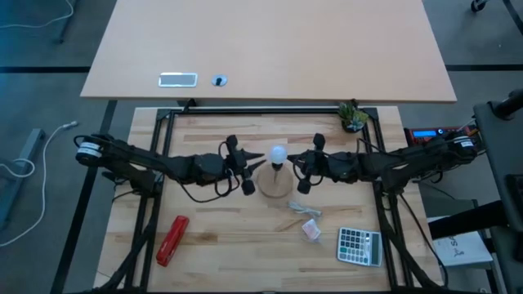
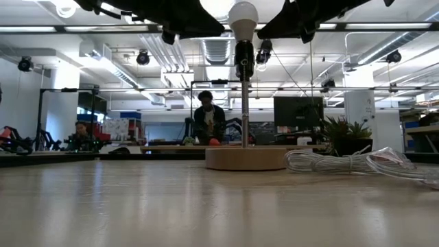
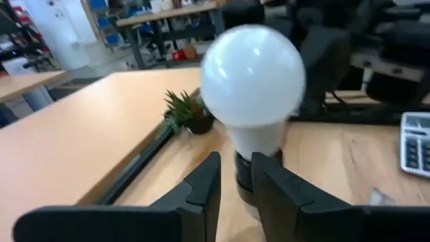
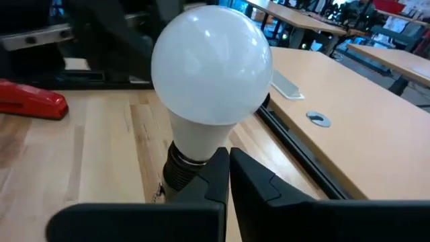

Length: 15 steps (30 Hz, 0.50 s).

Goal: Screw lightbulb
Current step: Remove the lightbulb from the lamp

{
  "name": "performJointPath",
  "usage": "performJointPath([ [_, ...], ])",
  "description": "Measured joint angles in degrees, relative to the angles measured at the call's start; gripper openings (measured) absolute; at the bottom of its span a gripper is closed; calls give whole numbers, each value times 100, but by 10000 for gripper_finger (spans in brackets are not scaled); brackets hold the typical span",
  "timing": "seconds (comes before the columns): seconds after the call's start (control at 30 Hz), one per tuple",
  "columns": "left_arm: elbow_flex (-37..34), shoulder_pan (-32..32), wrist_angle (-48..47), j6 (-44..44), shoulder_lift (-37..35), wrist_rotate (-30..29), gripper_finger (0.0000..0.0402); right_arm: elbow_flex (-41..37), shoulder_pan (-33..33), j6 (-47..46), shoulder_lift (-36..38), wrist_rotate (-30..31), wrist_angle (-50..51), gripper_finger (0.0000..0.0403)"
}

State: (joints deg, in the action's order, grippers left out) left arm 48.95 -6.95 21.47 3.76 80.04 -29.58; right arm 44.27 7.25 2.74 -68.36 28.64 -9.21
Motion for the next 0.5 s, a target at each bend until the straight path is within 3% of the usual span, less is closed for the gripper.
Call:
performJointPath([
  [0.2, 0, 279, 225, 274, 19, 133, 75, -2, 0, -91, 0, -210, -121, 7],
  [0.37, 0, 406, 499, 454, 18, 959, 75, -4, 0, -127, -2, -411, -284, 7],
  [0.5, 0, 408, 551, 495, 19, 1114, 75, -7, -3, -126, -3, -459, -323, 7],
])
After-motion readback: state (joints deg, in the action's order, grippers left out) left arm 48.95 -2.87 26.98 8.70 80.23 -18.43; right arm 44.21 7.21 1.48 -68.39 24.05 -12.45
